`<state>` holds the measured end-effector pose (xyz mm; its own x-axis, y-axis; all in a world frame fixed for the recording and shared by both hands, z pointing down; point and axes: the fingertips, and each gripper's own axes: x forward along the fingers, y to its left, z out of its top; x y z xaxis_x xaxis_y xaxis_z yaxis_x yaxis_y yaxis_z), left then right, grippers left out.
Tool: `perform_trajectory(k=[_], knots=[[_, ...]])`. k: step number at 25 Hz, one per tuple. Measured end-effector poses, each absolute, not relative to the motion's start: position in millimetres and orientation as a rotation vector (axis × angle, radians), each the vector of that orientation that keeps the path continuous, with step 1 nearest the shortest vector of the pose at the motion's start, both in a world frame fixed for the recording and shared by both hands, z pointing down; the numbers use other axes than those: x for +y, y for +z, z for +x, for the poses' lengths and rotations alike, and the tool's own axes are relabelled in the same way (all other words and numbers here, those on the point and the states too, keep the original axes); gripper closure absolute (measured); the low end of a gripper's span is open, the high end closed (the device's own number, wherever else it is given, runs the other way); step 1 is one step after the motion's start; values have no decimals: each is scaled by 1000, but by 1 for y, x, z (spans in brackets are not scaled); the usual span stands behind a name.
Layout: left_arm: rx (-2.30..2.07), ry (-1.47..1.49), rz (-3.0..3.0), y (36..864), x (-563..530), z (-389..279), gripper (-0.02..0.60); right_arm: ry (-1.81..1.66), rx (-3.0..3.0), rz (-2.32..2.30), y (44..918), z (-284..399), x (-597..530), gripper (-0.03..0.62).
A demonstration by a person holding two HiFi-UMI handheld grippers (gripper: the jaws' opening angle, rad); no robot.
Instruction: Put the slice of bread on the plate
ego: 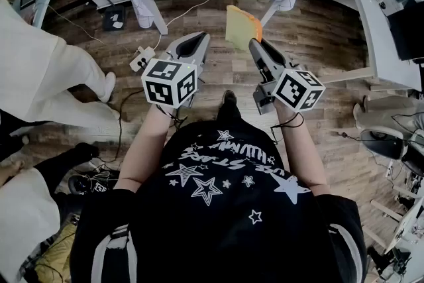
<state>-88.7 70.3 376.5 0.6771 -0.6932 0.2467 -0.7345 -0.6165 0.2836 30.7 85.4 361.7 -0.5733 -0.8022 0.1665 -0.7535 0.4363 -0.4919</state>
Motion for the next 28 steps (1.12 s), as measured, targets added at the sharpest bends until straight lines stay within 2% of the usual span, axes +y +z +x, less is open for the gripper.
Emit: perform_trajectory(k=[28], knots=[[-1101,137,2519,381,109,-132,572,-769,2635,-1458,369,-13,131,499]])
